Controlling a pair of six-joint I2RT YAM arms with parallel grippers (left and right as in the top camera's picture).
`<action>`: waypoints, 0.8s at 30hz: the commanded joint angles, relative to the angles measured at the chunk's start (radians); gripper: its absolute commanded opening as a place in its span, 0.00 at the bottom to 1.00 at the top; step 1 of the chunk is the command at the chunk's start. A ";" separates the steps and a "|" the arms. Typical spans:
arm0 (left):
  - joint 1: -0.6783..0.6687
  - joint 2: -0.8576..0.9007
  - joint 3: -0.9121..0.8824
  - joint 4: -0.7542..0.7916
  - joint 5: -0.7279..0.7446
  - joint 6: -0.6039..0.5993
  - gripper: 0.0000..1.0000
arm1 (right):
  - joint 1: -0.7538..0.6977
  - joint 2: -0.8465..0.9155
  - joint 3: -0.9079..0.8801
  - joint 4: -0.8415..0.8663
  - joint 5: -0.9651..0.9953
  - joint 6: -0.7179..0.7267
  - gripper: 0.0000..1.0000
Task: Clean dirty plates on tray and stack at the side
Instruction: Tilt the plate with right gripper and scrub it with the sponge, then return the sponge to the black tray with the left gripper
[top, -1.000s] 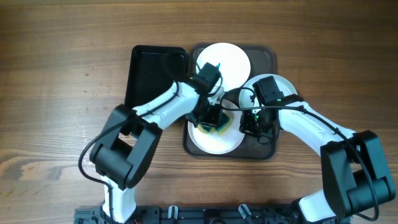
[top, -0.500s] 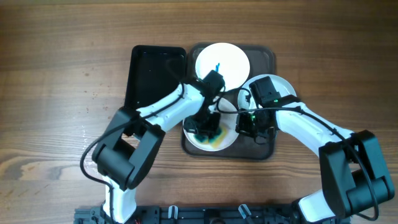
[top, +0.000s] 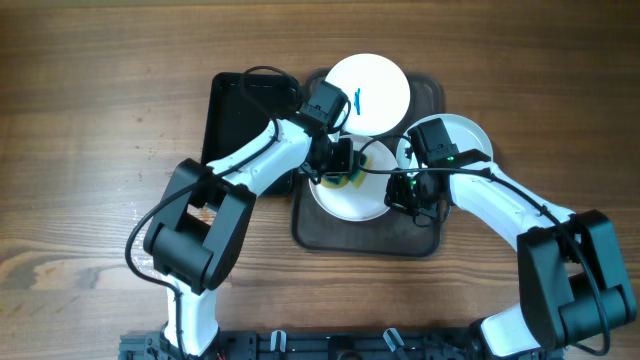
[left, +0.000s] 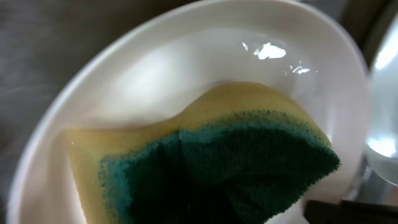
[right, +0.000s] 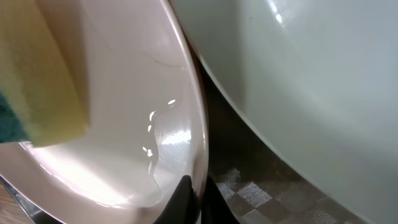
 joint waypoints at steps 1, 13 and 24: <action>-0.027 0.029 0.001 0.033 0.127 0.042 0.04 | 0.010 0.019 -0.017 -0.017 0.050 -0.032 0.04; 0.019 0.019 0.002 -0.160 -0.342 0.035 0.04 | 0.010 0.019 -0.017 -0.021 0.050 -0.031 0.04; 0.307 -0.393 0.002 -0.225 0.056 0.068 0.04 | 0.010 0.019 -0.017 -0.020 0.050 -0.109 0.04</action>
